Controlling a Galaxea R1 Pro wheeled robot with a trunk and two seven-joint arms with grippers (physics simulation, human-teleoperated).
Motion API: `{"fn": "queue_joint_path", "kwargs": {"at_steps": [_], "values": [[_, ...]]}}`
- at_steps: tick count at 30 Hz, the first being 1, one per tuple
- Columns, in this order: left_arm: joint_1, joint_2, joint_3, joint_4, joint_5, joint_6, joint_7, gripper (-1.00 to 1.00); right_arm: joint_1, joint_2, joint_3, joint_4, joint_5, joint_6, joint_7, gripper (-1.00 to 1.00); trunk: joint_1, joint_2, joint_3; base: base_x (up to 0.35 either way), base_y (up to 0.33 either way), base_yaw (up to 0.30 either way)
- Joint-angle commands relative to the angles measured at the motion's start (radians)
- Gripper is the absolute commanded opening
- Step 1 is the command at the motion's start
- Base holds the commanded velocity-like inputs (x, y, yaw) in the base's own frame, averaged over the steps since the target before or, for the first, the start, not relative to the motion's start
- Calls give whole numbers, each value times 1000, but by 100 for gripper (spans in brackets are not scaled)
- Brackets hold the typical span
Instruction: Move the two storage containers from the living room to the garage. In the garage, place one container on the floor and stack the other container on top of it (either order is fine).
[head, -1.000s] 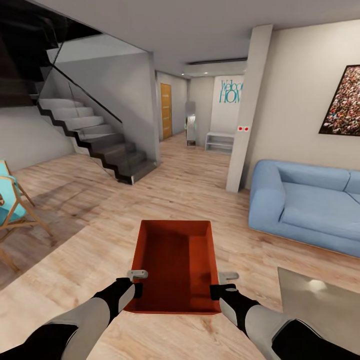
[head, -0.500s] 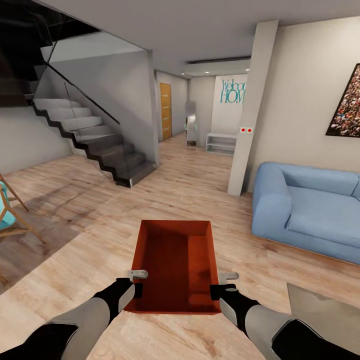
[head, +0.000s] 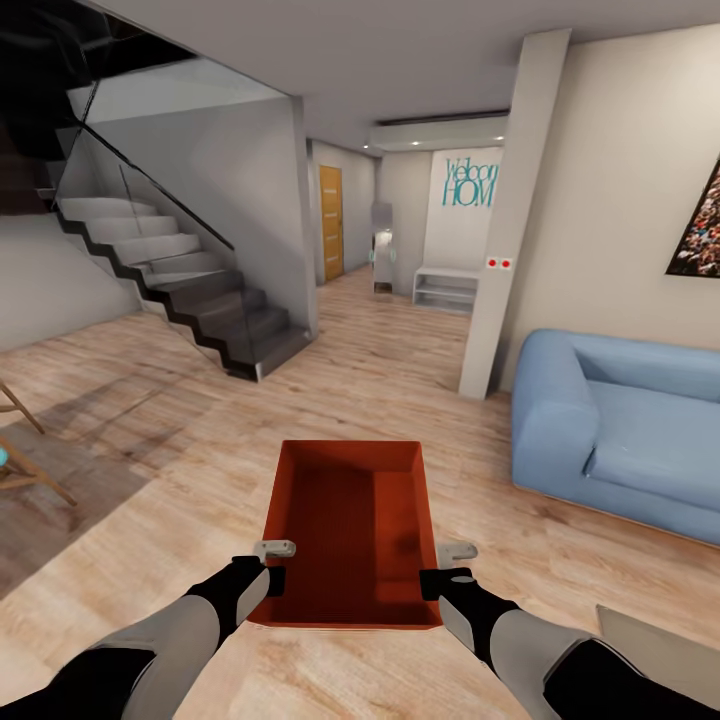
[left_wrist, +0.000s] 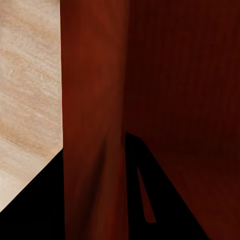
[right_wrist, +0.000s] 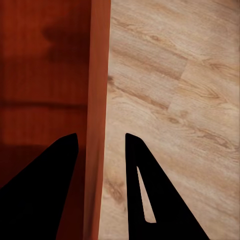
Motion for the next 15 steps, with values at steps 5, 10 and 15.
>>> {"fn": "queue_joint_path", "kwargs": {"at_steps": [5,10,15], "values": [[-1,0,13,-6,-33,1,16,-100,0,0,19,-1,-16,6,-1,-100,1,-2,-2,321,0,0],[-1,0,13,-6,-33,1,16,-100,0,0,19,-1,-16,5,-1,-100,1,-2,-2,321,0,0],[-1,0,13,-6,-33,1,16,-100,0,0,19,-1,-16,6,-1,-100,1,-2,-2,321,0,0]]}}
